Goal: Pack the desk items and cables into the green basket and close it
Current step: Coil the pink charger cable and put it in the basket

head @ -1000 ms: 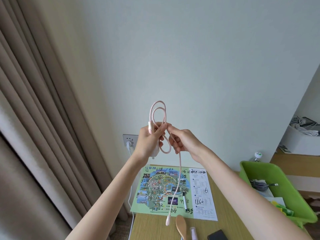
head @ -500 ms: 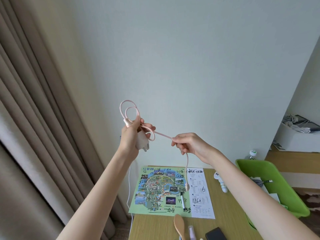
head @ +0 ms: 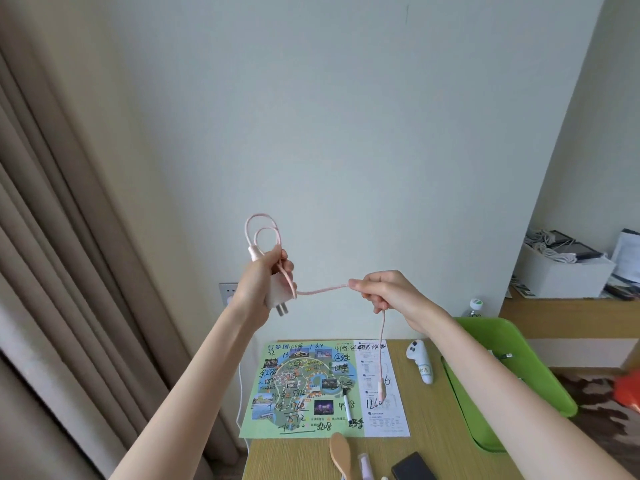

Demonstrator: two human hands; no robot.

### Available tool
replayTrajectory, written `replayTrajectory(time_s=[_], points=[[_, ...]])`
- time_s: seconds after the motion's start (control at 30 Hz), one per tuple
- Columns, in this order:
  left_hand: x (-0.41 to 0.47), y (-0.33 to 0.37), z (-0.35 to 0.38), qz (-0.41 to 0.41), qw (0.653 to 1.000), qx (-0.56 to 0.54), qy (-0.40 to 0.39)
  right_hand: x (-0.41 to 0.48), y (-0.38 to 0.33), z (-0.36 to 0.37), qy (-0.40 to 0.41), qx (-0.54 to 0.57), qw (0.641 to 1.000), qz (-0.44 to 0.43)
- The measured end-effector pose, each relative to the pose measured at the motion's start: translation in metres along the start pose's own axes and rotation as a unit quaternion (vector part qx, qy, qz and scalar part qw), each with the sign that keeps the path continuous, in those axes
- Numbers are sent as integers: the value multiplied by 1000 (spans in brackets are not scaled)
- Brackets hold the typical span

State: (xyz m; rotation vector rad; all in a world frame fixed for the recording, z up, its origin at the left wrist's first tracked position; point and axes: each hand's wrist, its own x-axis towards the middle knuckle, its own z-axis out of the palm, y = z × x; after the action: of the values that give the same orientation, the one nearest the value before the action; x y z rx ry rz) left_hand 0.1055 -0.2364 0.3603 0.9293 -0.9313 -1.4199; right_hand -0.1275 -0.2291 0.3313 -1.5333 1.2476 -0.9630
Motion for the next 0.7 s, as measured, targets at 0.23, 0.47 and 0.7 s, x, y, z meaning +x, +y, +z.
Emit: replayTrajectory(time_s=[0.23,0.47,0.7], points=[[-13,-18,38,14,939,339,-63,-25,-22,-30,-29,46,997,-56],[-27,-30,78,-17,910,373,-179,-44,-24,-43,47,1,997,-69],[-36,-49,101,-31,860,424,-282,-59,-26,-56,55,-25,991,-117]])
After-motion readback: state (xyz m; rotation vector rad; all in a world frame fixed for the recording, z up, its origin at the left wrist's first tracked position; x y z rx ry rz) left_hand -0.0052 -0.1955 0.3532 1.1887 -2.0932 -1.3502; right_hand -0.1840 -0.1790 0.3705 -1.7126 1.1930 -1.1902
